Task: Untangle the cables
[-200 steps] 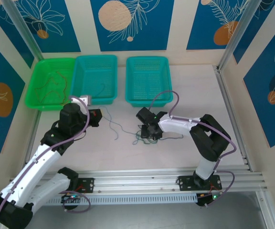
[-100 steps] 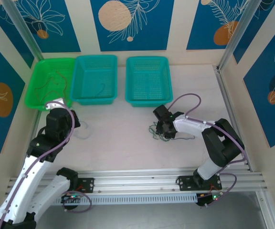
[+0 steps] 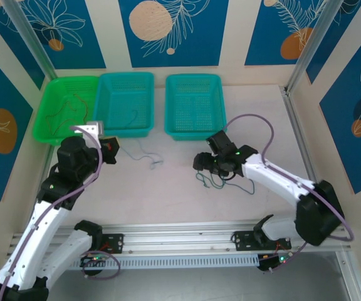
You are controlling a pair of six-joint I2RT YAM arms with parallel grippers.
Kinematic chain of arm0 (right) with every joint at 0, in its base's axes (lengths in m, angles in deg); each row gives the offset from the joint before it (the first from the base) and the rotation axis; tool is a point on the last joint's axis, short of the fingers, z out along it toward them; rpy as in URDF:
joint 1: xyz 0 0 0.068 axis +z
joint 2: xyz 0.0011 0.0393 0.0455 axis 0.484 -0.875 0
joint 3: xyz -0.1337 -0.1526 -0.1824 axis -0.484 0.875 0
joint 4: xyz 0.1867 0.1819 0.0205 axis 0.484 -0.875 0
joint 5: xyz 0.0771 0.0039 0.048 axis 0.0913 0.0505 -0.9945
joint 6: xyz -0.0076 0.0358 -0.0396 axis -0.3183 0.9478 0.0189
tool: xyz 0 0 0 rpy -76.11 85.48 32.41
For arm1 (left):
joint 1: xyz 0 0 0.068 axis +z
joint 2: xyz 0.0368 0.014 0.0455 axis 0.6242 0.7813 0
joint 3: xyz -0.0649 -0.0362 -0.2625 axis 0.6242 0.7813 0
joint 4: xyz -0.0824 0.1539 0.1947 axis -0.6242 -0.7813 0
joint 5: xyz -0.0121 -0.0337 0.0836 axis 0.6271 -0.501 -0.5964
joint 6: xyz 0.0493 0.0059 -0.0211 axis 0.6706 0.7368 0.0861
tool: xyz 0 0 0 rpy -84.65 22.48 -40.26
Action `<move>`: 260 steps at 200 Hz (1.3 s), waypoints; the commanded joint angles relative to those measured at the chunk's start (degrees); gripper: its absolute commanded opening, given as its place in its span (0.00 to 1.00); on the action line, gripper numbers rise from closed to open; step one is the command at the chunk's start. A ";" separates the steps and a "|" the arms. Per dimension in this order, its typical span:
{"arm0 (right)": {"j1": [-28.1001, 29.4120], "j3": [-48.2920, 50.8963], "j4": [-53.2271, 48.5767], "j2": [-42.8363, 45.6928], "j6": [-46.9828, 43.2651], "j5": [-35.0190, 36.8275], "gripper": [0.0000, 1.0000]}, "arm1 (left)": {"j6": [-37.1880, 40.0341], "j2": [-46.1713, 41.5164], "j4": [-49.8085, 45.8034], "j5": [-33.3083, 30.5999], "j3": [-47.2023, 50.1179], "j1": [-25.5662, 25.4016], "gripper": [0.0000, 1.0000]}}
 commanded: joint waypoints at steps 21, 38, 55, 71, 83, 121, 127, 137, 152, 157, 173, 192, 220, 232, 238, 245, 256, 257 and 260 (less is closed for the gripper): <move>5.50 -1.74 7.93 10.16 -7.95 -11.70 0.77 | 2.26 6.42 10.26 4.08 -10.89 0.40 0.00; 8.01 -1.94 9.94 12.98 -9.46 -11.19 0.79 | 4.40 10.87 10.53 -2.27 -16.30 0.47 0.00; 9.59 -1.71 10.90 14.83 -10.61 -10.30 0.80 | 7.46 16.40 12.52 -4.37 -22.18 0.48 0.00; 9.95 -1.46 10.21 15.67 -10.81 -9.35 0.82 | 11.16 22.15 13.61 -6.30 -28.24 0.57 0.00; 10.02 -1.07 9.69 16.03 -10.82 -8.98 0.82 | 14.36 26.61 13.21 -8.67 -32.97 0.87 0.00; 10.00 1.22 9.59 17.39 -9.84 -7.56 0.83 | 18.00 38.85 12.68 -13.08 -42.70 4.41 0.00; 9.94 1.55 9.51 17.77 -9.76 -7.28 0.83 | 17.62 40.51 12.73 -13.44 -43.55 5.28 0.00; 9.88 1.88 9.11 18.17 -9.73 -6.72 0.83 | 17.50 43.39 13.07 -13.47 -44.62 6.62 0.00; 9.77 2.23 8.16 18.89 -9.75 -5.77 0.83 | 17.32 47.11 14.13 -13.41 -45.41 8.42 0.00; 9.74 2.36 7.82 19.06 -9.75 -5.57 0.83 | 17.42 48.37 14.38 -13.26 -45.53 8.84 0.00; 9.51 2.82 7.00 19.82 -9.46 -4.72 0.83 | 16.88 52.77 13.46 -12.40 -46.46 10.02 0.00; 9.20 3.41 6.43 20.45 -8.87 -3.98 0.83 | 14.67 56.85 11.50 -11.92 -46.87 11.18 0.00; 8.50 3.77 5.32 20.91 -8.01 -3.06 0.83 | 12.59 59.57 10.50 -12.15 -45.64 11.57 0.21; 8.18 3.78 4.57 20.91 -7.41 -2.07 0.83 | 11.92 59.40 9.80 -11.95 -45.33 11.62 0.50; 7.80 3.84 3.87 20.75 -6.73 -0.98 0.84 | 11.58 58.87 9.78 -11.77 -44.97 11.60 0.58; 7.09 3.85 3.01 20.70 -5.64 0.28 0.84 | 10.89 57.79 10.22 -11.70 -44.09 11.57 0.65; 5.45 4.01 1.57 20.57 -3.76 1.31 0.84 | 9.58 55.46 10.50 -11.31 -42.74 11.54 0.74; 5.32 4.06 1.49 20.57 -3.59 1.37 0.84 | 9.41 55.22 10.54 -11.20 -42.65 11.51 0.75; 4.55 4.17 1.25 20.52 -3.10 1.42 0.84 | 9.08 54.51 10.71 -11.00 -42.25 11.47 0.76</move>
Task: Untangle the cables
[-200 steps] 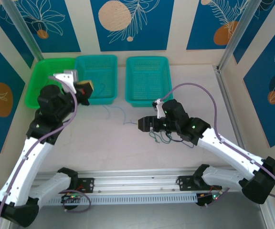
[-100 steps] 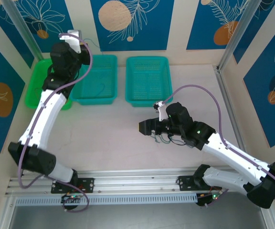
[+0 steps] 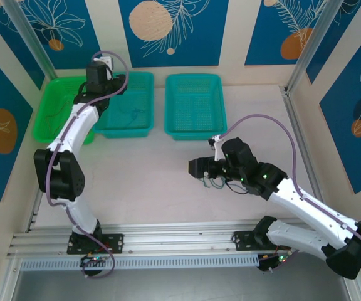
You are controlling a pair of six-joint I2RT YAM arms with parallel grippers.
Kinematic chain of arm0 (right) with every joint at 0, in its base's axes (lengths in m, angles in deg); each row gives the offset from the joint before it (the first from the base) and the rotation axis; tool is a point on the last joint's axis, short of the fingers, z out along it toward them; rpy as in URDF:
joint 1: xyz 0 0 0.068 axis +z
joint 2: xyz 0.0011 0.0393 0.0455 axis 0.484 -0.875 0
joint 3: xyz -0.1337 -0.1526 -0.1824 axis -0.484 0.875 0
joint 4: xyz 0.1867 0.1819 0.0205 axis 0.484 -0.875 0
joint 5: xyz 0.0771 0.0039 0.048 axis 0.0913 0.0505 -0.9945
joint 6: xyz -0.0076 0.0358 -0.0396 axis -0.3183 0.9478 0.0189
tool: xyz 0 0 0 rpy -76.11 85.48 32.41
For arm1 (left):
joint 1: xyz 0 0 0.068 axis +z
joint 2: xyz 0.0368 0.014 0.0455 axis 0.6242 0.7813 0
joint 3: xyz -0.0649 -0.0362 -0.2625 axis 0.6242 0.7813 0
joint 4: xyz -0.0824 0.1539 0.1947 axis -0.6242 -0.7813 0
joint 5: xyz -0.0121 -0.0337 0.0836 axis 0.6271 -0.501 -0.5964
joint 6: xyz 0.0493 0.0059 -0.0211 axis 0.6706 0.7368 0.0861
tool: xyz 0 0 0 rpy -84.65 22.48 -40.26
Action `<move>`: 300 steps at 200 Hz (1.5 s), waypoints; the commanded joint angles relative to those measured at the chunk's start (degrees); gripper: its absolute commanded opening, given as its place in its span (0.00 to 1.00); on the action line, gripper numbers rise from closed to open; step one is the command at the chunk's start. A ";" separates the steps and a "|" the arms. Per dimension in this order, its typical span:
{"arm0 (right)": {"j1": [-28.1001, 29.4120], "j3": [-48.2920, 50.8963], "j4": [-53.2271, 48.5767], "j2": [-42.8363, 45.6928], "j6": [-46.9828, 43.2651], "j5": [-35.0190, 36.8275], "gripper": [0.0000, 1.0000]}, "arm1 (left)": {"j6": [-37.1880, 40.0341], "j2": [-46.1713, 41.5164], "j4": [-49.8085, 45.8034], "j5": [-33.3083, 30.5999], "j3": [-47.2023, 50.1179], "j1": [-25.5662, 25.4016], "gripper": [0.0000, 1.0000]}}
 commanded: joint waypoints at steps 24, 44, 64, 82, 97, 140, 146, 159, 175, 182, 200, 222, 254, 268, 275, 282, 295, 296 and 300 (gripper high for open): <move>-9.60 2.79 -5.39 0.68 7.71 1.78 0.85 | -8.11 -12.06 1.58 4.29 5.79 0.17 0.78; -15.74 4.81 -5.14 0.69 8.95 -2.89 0.85 | -12.72 -17.98 2.28 8.26 10.39 -0.60 0.77; -21.13 6.59 -5.40 0.39 9.71 -5.66 0.85 | -16.99 -24.22 5.40 12.49 17.19 -3.14 0.75; -25.17 8.30 -6.23 -0.03 9.66 -6.79 0.85 | -18.46 -28.98 7.26 14.26 22.52 -7.86 0.75; -28.51 9.70 -6.66 -1.16 9.03 -7.60 0.85 | -17.40 -32.16 7.89 13.72 26.29 -13.82 0.75; -31.77 11.46 -4.68 -9.64 7.03 -13.28 0.84 | -17.24 -34.22 8.85 11.38 34.84 -31.24 0.75; -31.46 11.36 -4.49 -11.17 7.05 -13.25 0.83 | -16.82 -33.93 8.65 10.31 35.69 -33.23 0.75; -30.87 10.98 -4.24 -14.21 7.36 -12.15 0.81 | -17.01 -33.23 8.42 8.05 37.59 -36.78 0.75; -29.71 10.80 -2.68 -17.53 6.74 -10.74 0.77 | -17.90 -32.64 9.20 6.98 39.93 -39.31 0.75; -29.16 10.59 -1.94 -19.06 6.17 -10.05 0.75 | -18.10 -32.60 9.39 6.88 40.80 -39.83 0.75; -26.68 9.15 -1.23 -23.59 4.32 -8.18 0.68 | -18.09 -33.25 8.90 5.78 42.47 -40.34 0.75; -22.00 6.91 -0.96 -28.81 2.64 -5.08 0.46 | -16.85 -34.58 7.03 3.80 43.03 -40.32 0.75; -15.01 5.07 1.32 -32.82 1.17 -6.07 0.17 | -16.08 -36.03 4.58 0.84 43.03 -40.12 0.75; -10.72 4.34 2.77 -33.19 -1.02 -7.46 0.16 | -15.83 -36.82 3.65 -0.74 43.21 -40.22 0.75; -8.50 3.85 3.39 -33.47 -2.27 -8.41 0.16 | -15.61 -37.26 3.07 -1.63 43.30 -40.17 0.75; -6.32 3.33 4.13 -33.79 -3.38 -9.73 0.15 | -15.32 -37.62 2.60 -2.43 43.45 -40.09 0.75; -2.31 2.27 5.91 -34.65 -5.29 -13.35 0.15 | -14.90 -38.19 1.83 -3.93 43.73 -39.95 0.76; -2.03 2.16 6.10 -34.77 -5.46 -13.63 0.15 | -14.83 -38.24 1.74 -4.02 43.74 -39.93 0.76; -0.87 1.68 6.45 -34.93 -5.97 -14.63 0.15 | -14.76 -38.36 1.53 -4.34 43.82 -39.85 0.76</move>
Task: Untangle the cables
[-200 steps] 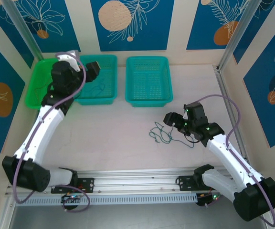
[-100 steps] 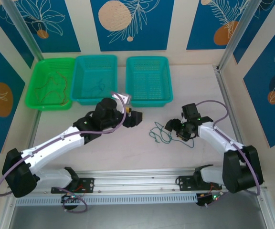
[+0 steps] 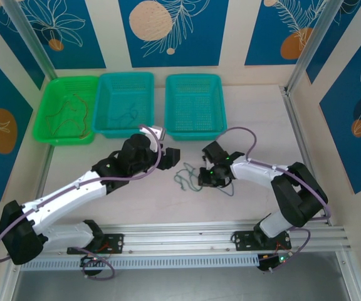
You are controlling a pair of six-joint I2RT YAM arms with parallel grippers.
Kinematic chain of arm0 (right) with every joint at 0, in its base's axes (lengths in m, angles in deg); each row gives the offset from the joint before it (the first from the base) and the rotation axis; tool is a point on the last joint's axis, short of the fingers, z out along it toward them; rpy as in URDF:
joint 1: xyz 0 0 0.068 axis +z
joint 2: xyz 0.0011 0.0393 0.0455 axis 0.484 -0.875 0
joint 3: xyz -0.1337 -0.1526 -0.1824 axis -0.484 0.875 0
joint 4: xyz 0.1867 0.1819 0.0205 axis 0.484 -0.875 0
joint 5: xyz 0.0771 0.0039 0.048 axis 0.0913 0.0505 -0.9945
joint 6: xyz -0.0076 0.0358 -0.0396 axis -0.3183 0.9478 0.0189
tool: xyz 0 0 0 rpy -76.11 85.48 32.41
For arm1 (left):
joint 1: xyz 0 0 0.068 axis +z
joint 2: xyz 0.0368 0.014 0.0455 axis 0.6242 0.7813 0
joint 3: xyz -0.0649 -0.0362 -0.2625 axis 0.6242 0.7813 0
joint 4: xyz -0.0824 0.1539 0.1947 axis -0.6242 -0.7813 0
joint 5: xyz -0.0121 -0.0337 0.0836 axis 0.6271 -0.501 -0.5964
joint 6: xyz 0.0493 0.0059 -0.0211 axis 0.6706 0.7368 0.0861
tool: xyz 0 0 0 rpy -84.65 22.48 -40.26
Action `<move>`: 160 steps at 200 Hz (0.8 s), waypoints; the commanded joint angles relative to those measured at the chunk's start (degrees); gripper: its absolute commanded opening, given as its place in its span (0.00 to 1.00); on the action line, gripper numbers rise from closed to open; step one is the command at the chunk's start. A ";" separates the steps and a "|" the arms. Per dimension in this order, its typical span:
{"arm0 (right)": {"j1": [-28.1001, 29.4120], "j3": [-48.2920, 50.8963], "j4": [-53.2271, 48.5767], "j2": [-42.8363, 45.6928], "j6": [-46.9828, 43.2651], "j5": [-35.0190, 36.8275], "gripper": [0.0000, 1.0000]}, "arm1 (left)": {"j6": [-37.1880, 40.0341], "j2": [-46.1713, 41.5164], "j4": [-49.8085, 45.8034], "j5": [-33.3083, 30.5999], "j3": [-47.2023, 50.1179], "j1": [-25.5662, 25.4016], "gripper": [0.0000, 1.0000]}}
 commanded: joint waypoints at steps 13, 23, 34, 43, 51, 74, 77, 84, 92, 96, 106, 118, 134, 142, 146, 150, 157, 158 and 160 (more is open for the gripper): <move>8.77 -4.79 3.70 -1.83 -6.46 -7.83 0.18 | 2.07 -1.97 -2.86 -5.23 1.03 0.24 0.76; 10.39 -6.25 2.61 -1.56 -6.11 -5.08 0.24 | 2.05 -1.97 -3.15 -5.53 1.12 0.31 0.76; 10.50 -7.12 1.71 -0.30 -4.80 -2.49 0.29 | 1.99 -1.87 -3.57 -5.38 1.12 0.35 0.76; 10.01 -7.32 1.12 1.35 -3.41 -0.24 0.35 | 1.80 -1.72 -3.87 -5.06 1.19 0.33 0.76; 9.49 -6.93 0.84 3.41 -2.52 1.25 0.39 | 1.68 -1.49 -4.28 -4.37 1.25 0.33 0.76; 7.54 -4.69 -2.01 9.97 3.58 9.64 0.43 | 0.28 -0.55 -4.27 -0.89 2.10 0.33 0.76; 7.17 -4.32 -2.97 10.88 4.94 10.82 0.43 | -0.03 -0.40 -4.20 -0.43 2.33 0.29 0.76; 6.03 -3.25 -5.13 12.52 8.87 14.07 0.43 | -0.83 -0.01 -3.85 1.12 2.84 0.22 0.76; 4.05 -1.55 -6.77 14.53 11.91 15.07 0.43 | -2.03 0.53 -3.58 2.79 3.52 0.17 0.76; 3.11 -0.67 -7.02 15.24 12.61 14.81 0.43 | -2.60 0.80 -3.54 3.54 3.85 0.03 0.76; 1.22 1.08 -7.44 16.50 13.67 14.38 0.44 | -3.82 1.46 -3.37 5.03 4.85 -0.23 0.76; 0.38 2.01 -7.73 16.31 13.61 14.12 0.47 | -5.01 2.43 -2.98 6.20 6.12 -0.78 0.76; 0.93 1.19 -8.30 13.24 12.66 13.59 0.49 | -6.33 3.73 -2.24 6.98 7.96 -1.46 0.76; 1.52 -0.01 -9.09 10.92 12.38 14.02 0.50 | -6.83 4.42 -2.10 6.90 8.83 -1.67 0.76; 1.88 -0.73 -9.64 9.46 12.49 14.36 0.50 | -7.00 4.71 -2.05 6.88 9.32 -1.65 0.76; 2.26 -1.51 -10.19 8.15 12.54 14.70 0.49 | -7.19 4.97 -1.97 6.71 9.66 -1.69 0.76; 3.00 -2.94 -10.96 5.85 12.58 15.20 0.49 | -7.40 5.38 -1.97 6.26 10.35 -1.70 0.76; 3.10 -3.16 -11.04 5.46 12.60 15.23 0.49 | -7.41 5.44 -1.99 6.21 10.44 -1.70 0.76; 3.30 -3.54 -11.17 4.90 12.61 15.25 0.50 | -7.44 5.51 -1.94 5.92 10.66 -1.69 0.76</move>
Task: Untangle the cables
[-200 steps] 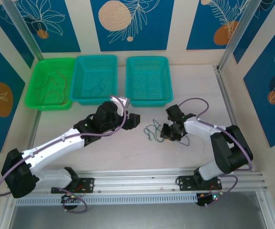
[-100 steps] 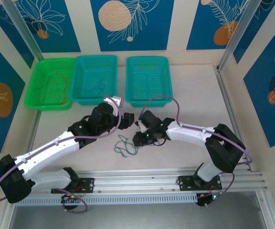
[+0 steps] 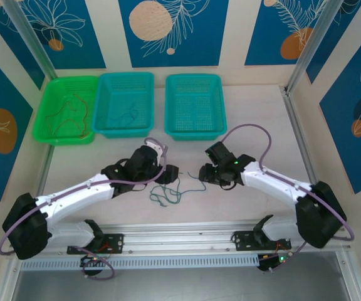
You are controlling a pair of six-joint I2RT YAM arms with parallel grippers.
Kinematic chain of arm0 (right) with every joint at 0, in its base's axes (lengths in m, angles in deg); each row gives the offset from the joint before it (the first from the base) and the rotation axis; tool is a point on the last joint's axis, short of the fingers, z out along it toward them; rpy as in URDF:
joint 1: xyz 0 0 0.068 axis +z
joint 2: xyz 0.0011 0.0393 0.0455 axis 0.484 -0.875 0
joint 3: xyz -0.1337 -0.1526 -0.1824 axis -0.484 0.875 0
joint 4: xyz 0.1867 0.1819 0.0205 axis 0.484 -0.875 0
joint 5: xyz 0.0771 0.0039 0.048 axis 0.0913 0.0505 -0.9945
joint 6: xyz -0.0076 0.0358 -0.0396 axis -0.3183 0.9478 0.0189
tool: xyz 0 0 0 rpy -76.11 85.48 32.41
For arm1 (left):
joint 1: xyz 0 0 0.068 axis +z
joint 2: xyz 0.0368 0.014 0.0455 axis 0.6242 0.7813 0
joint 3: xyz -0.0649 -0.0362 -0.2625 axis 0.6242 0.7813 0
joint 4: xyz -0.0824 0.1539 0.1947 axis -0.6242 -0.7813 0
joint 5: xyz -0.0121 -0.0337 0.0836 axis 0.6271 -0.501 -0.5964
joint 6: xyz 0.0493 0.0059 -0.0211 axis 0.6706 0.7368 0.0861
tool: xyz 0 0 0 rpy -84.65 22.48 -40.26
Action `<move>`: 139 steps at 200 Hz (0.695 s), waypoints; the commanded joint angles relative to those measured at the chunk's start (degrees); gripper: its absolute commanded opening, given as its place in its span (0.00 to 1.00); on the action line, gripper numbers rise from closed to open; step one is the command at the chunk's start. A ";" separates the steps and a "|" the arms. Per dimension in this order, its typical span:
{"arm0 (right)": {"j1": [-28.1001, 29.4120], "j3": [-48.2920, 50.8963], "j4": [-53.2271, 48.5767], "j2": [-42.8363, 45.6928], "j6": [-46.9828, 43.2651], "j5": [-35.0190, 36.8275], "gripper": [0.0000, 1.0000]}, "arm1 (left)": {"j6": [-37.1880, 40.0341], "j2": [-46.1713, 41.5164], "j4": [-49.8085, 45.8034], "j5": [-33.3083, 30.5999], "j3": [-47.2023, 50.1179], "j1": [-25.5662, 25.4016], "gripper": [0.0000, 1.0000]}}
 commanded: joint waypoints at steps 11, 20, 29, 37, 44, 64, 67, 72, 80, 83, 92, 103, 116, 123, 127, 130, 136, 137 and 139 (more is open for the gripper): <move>3.07 -5.41 -4.48 -8.91 1.53 2.91 0.50 | -2.68 1.63 1.07 0.13 3.10 -0.71 0.76; 4.09 -6.35 -4.98 -10.89 2.13 4.34 0.49 | -2.65 1.81 1.17 -0.52 3.78 -0.72 0.76; 4.79 -7.26 -5.97 -12.96 2.59 5.92 0.50 | -2.78 2.19 1.24 -1.10 4.36 -0.71 0.76; 5.19 -7.83 -6.23 -14.32 2.42 6.27 0.49 | -2.64 2.64 0.96 -1.21 4.55 -0.62 0.76; 5.55 -7.94 -5.98 -15.25 2.33 6.49 0.48 | -2.74 2.99 0.88 -1.41 4.75 -0.71 0.76; 6.38 -7.86 -6.23 -18.05 2.88 7.93 0.39 | -3.58 3.90 1.24 -2.03 5.42 -0.72 0.76; 6.50 -7.81 -6.30 -18.27 2.91 8.18 0.36 | -3.92 3.98 1.28 -2.28 5.46 -0.67 0.76; 6.54 -7.73 -6.33 -18.77 3.04 8.65 0.33 | -4.31 4.12 1.27 -2.80 5.55 -0.63 0.76; 6.59 -7.30 -6.24 -19.26 3.27 9.20 0.28 | -4.93 4.41 1.28 -3.60 5.67 -0.62 0.76; 6.52 -7.18 -6.24 -19.41 3.29 9.32 0.27 | -5.11 4.55 1.28 -3.88 5.73 -0.58 0.76; 6.42 -6.94 -6.24 -19.55 3.37 9.61 0.21 | -5.82 4.95 1.32 -4.39 5.69 -0.53 0.76; 6.33 -6.47 -6.03 -19.13 3.25 9.97 0.16 | -6.52 5.46 1.91 -4.50 5.90 -0.52 0.76; 6.09 -5.99 -5.50 -18.02 2.74 10.07 0.08 | -7.69 6.33 2.60 -4.83 6.04 -0.45 0.76; 5.91 -5.61 -5.09 -17.14 2.32 10.06 0.03 | -8.39 6.87 2.68 -5.05 6.16 -0.38 0.76; 5.81 -5.42 -4.79 -16.43 2.06 10.00 0.00 | -8.72 7.17 2.80 -5.05 6.23 -0.40 0.76; 5.72 -5.31 -4.62 -16.12 1.73 9.92 0.00 | -8.97 7.46 2.90 -5.00 6.26 -0.32 0.76; 5.58 -5.00 -4.16 -14.89 1.36 9.77 0.00 | -9.54 7.95 3.05 -4.91 6.35 -0.19 0.75; 5.56 -4.89 -4.06 -14.72 1.28 9.75 0.00 | -9.65 8.06 3.13 -4.90 6.35 -0.14 0.75; 5.54 -4.82 -3.87 -14.41 1.11 9.66 0.00 | -9.84 8.24 3.16 -4.85 6.35 -0.06 0.75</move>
